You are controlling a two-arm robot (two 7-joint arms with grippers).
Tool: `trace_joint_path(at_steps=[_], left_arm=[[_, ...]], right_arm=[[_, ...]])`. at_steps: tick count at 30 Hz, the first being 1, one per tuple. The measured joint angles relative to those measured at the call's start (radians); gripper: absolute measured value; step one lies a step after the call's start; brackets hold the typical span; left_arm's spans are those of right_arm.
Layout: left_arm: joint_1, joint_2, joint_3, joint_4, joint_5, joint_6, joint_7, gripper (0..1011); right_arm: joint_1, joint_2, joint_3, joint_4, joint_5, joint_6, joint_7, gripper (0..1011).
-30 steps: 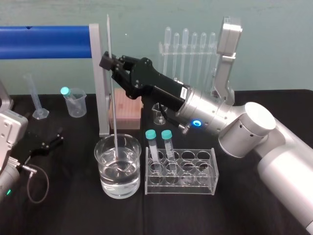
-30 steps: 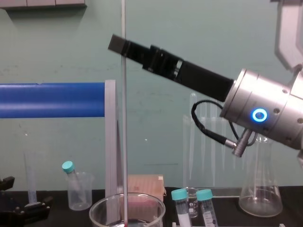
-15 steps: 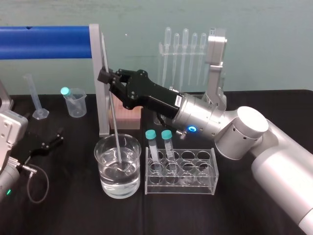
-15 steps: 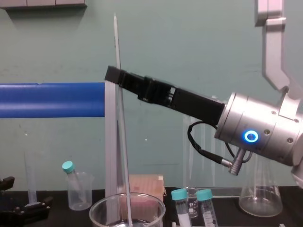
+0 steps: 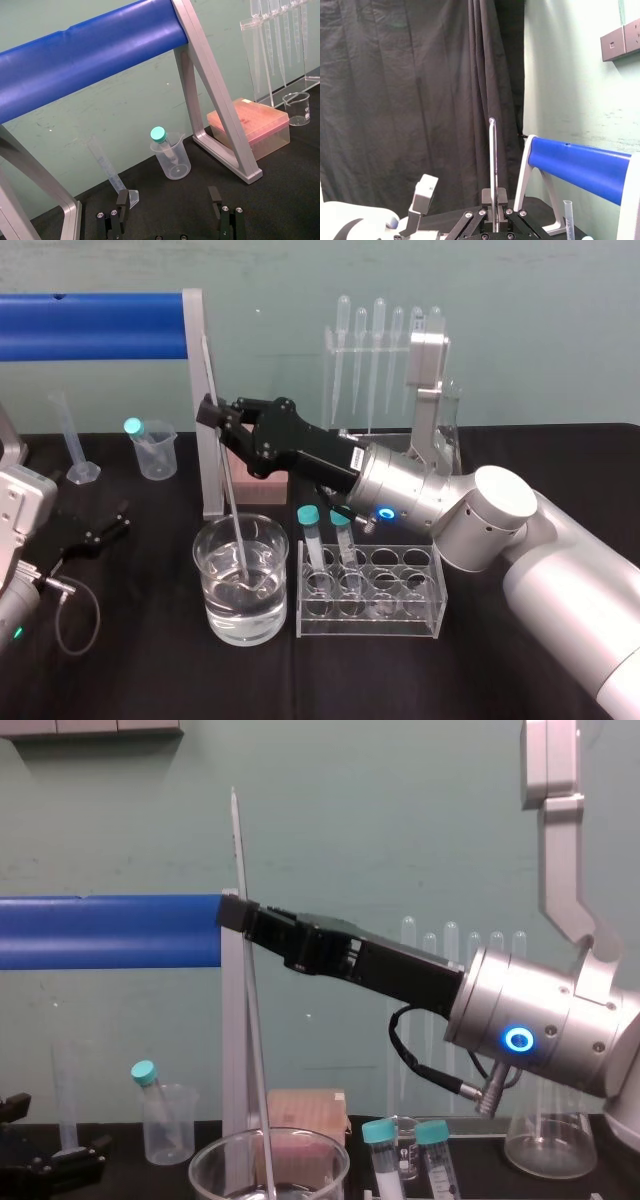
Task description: Hold the thermometer with one hand and immerse one end into the beaker, then reinsert it into the test tube rack.
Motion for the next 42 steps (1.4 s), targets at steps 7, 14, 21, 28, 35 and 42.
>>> trace_joint_path(at_steps=[7, 14, 21, 28, 35, 42], left_arm=[[0.0, 0.0, 0.0, 0.0, 0.0, 0.0, 0.0, 1008], [0.0, 0.0, 0.0, 0.0, 0.0, 0.0, 0.0, 1008], [0.0, 0.0, 0.0, 0.0, 0.0, 0.0, 0.0, 1008], [0.0, 0.0, 0.0, 0.0, 0.0, 0.0, 0.0, 1008], [0.0, 0.0, 0.0, 0.0, 0.0, 0.0, 0.0, 1008], [0.0, 0.0, 0.0, 0.0, 0.0, 0.0, 0.0, 1008]], right_arm=[[0.0, -0.01, 0.005, 0.024, -0.013, -0.018, 0.01, 56], [-0.002, -0.01, 0.008, 0.025, -0.019, -0.027, 0.013, 56], [-0.002, -0.009, 0.008, 0.024, -0.019, -0.026, 0.013, 56], [-0.002, -0.009, 0.008, 0.024, -0.017, -0.025, 0.012, 56], [-0.002, -0.009, 0.008, 0.023, -0.016, -0.023, 0.012, 56], [-0.002, -0.009, 0.007, 0.023, -0.015, -0.023, 0.012, 56]])
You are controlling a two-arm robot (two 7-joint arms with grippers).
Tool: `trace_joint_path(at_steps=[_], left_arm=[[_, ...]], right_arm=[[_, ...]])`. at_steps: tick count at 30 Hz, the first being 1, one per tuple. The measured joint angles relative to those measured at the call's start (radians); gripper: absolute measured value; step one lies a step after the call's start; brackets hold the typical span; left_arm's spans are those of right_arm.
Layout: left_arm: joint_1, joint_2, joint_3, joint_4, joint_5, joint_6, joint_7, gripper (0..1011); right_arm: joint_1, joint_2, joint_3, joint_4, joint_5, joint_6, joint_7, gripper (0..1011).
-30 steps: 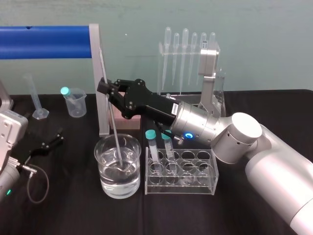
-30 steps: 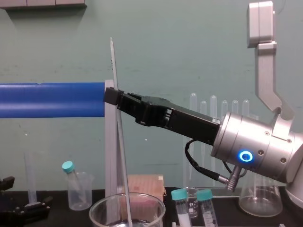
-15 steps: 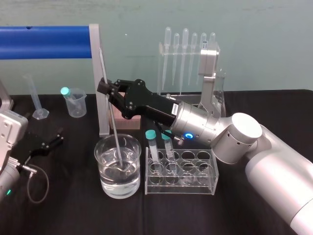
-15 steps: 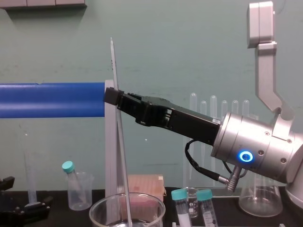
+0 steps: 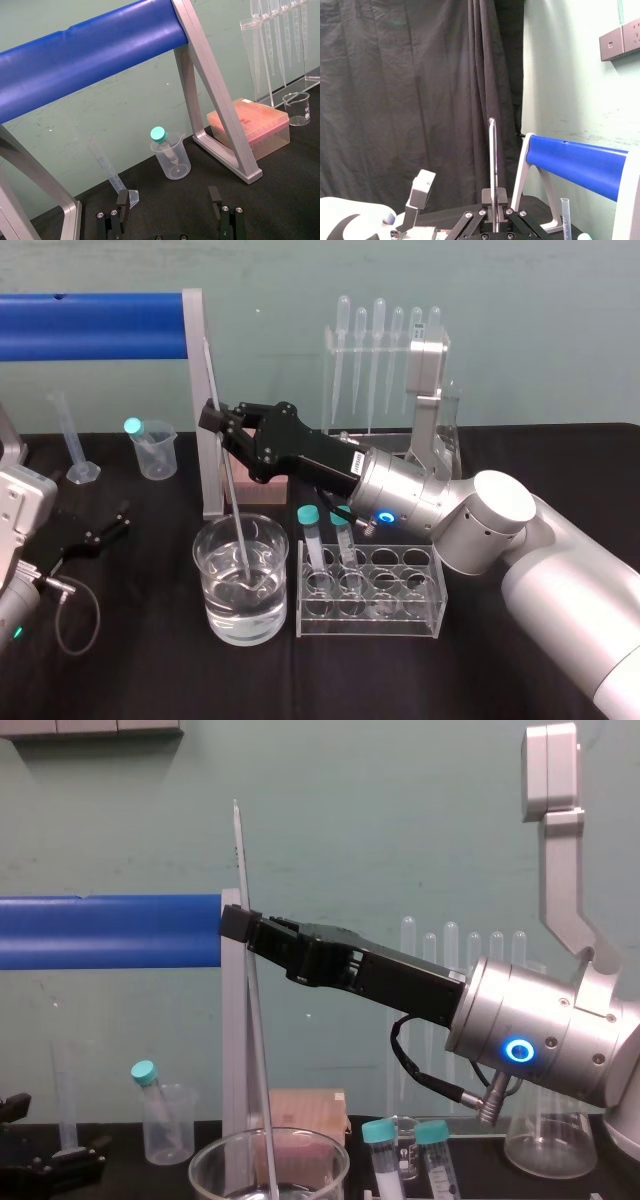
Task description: Hold the thermometer with one hand and immerse one end into the beaker, then reinsert it into the test tube rack.
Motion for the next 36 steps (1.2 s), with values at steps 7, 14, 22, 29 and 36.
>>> trace_joint_path(at_steps=[7, 14, 22, 29, 36], left_arm=[[0.0, 0.0, 0.0, 0.0, 0.0, 0.0, 0.0, 1008], [0.0, 0.0, 0.0, 0.0, 0.0, 0.0, 0.0, 1008], [0.0, 0.0, 0.0, 0.0, 0.0, 0.0, 0.0, 1008], [0.0, 0.0, 0.0, 0.0, 0.0, 0.0, 0.0, 1008], [0.0, 0.0, 0.0, 0.0, 0.0, 0.0, 0.0, 1008]], right_arm=[[0.0, 0.0, 0.0, 0.0, 0.001, 0.001, 0.0, 56], [0.0, 0.0, 0.0, 0.0, 0.001, 0.001, -0.001, 56], [0.0, 0.0, 0.0, 0.0, 0.0, 0.001, -0.001, 56], [0.0, 0.0, 0.0, 0.0, 0.0, 0.001, -0.001, 56], [0.0, 0.0, 0.0, 0.0, 0.0, 0.001, -0.001, 56]])
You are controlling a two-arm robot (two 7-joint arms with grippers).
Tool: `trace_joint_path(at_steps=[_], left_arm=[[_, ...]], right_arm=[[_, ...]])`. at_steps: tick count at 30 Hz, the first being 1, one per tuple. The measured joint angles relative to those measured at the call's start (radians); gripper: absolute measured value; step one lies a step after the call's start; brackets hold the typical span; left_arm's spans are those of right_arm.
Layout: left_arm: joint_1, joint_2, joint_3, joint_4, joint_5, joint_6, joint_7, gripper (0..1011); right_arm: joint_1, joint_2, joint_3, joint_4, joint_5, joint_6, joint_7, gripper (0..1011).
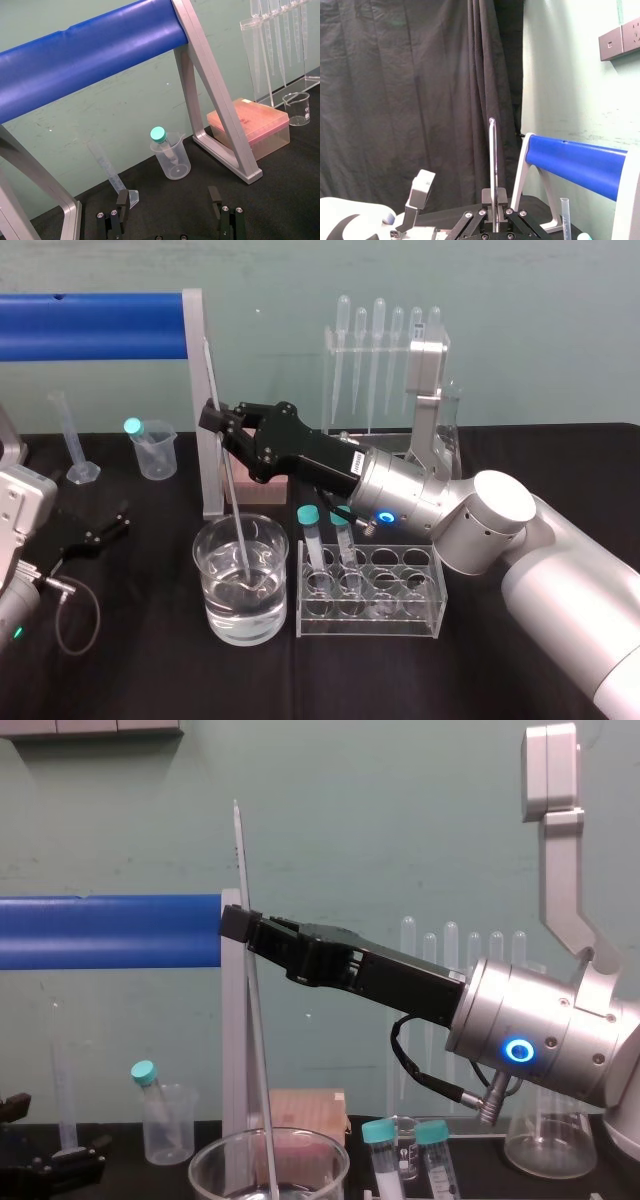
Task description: Hold the thermometer with one hand and immerse one end into the beaker, then reinsert it into the test tube rack.
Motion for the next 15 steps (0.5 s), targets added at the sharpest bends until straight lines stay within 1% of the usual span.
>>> trace_joint_path(at_steps=[15], left_arm=[[0.0, 0.0, 0.0, 0.0, 0.0, 0.0, 0.0, 1008]], right_arm=[[0.0, 0.0, 0.0, 0.0, 0.0, 0.0, 0.0, 56]])
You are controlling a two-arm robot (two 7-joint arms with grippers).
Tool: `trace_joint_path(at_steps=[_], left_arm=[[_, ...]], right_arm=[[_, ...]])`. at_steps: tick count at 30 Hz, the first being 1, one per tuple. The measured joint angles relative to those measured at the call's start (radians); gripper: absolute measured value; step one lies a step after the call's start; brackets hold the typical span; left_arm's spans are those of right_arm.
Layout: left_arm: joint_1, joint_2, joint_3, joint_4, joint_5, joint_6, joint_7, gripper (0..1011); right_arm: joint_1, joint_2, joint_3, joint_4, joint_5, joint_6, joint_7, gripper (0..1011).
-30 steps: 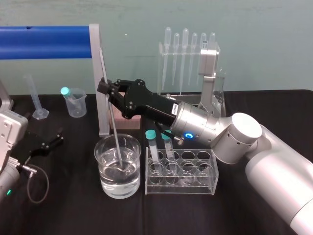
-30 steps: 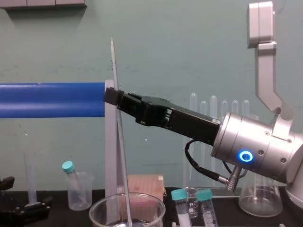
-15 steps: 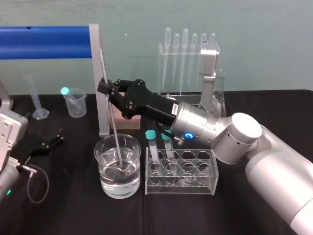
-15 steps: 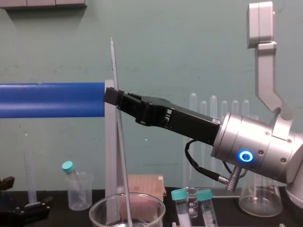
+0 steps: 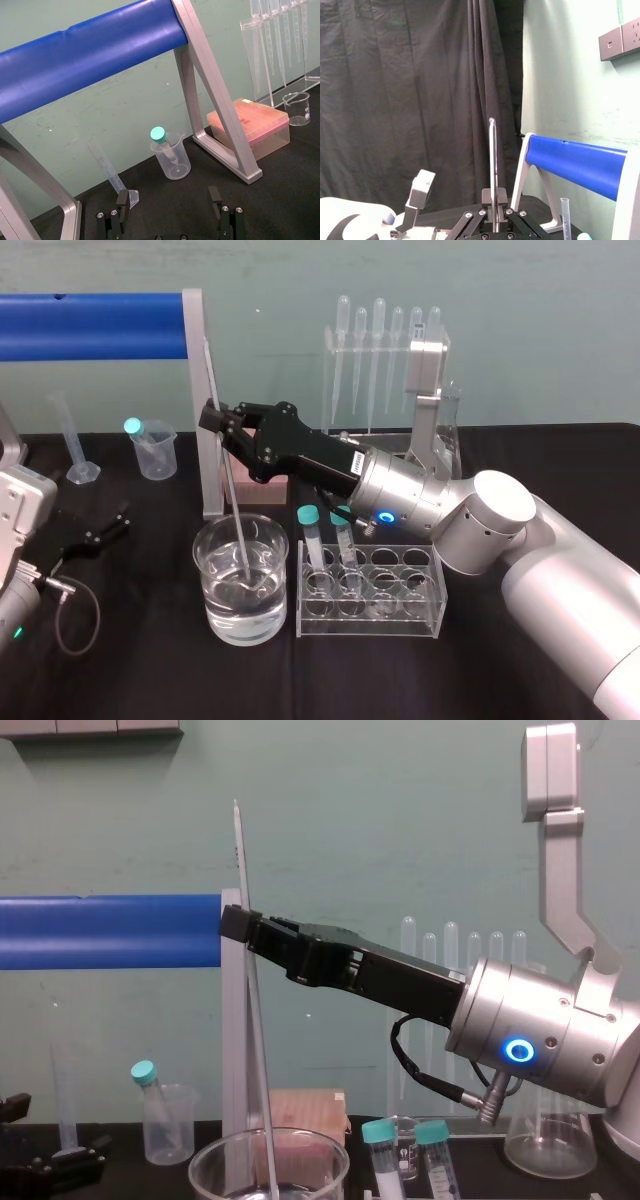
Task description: Hold the thermometer with one hand and immerse one end into the beaker, then reinsert it into the test tube rack.
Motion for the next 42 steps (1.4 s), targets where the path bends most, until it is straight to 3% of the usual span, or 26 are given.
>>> trace_joint_path(at_steps=[42], left_arm=[[0.0, 0.0, 0.0, 0.0, 0.0, 0.0, 0.0, 1008]], right_arm=[[0.0, 0.0, 0.0, 0.0, 0.0, 0.0, 0.0, 56]])
